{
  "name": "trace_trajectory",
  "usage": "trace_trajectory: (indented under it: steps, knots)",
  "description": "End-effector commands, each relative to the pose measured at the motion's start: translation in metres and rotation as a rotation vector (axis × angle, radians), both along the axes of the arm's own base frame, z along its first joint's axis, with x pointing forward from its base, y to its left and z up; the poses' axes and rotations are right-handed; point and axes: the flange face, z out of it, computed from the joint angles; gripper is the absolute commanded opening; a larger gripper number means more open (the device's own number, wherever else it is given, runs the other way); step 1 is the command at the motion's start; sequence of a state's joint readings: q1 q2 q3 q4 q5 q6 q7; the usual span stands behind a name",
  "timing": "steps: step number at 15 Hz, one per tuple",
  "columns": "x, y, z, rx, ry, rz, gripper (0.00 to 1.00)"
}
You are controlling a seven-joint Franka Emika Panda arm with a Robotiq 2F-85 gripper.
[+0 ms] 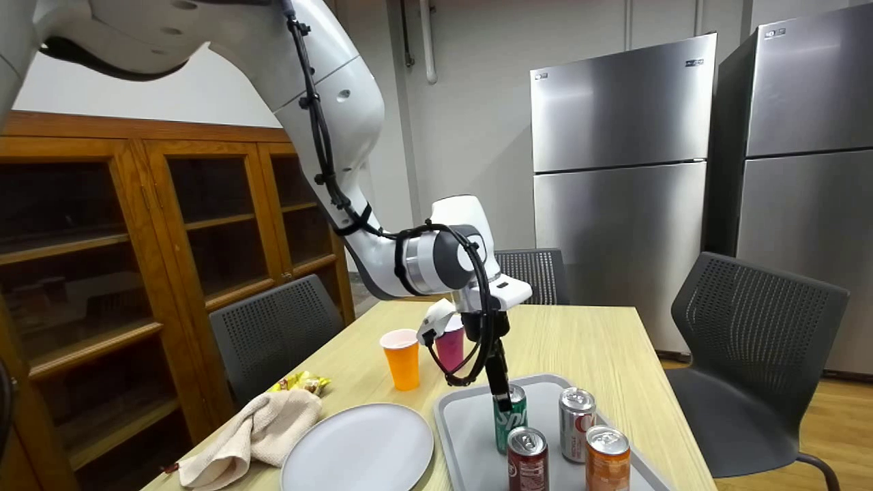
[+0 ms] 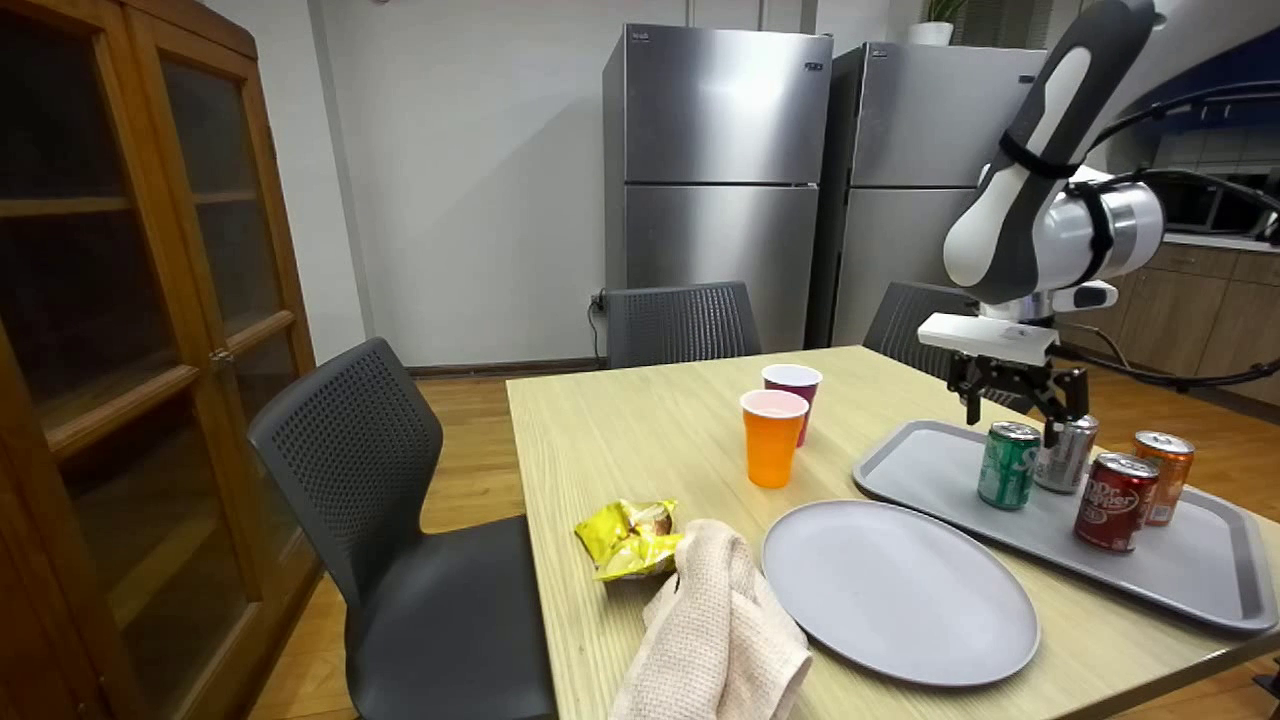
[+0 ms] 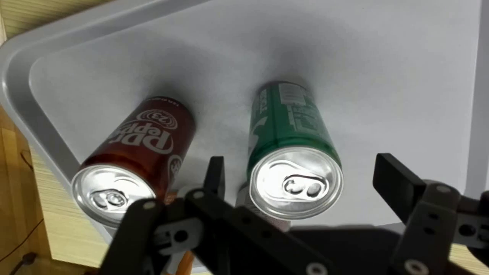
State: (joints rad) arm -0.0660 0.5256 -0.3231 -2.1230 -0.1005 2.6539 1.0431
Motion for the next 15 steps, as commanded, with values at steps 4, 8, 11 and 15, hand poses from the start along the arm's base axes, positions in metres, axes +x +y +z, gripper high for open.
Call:
trace_trajectory:
  steps: [4, 8, 11, 15]
  knots:
    - [0.003, -0.011, -0.01, 0.013, 0.012, -0.032, 1.0]
    - [0.002, -0.012, -0.016, 0.019, 0.014, -0.046, 0.73]
    - [0.002, -0.012, -0.015, 0.022, 0.011, -0.052, 0.49]
    - [-0.002, -0.007, -0.005, 0.029, -0.005, -0.054, 0.38]
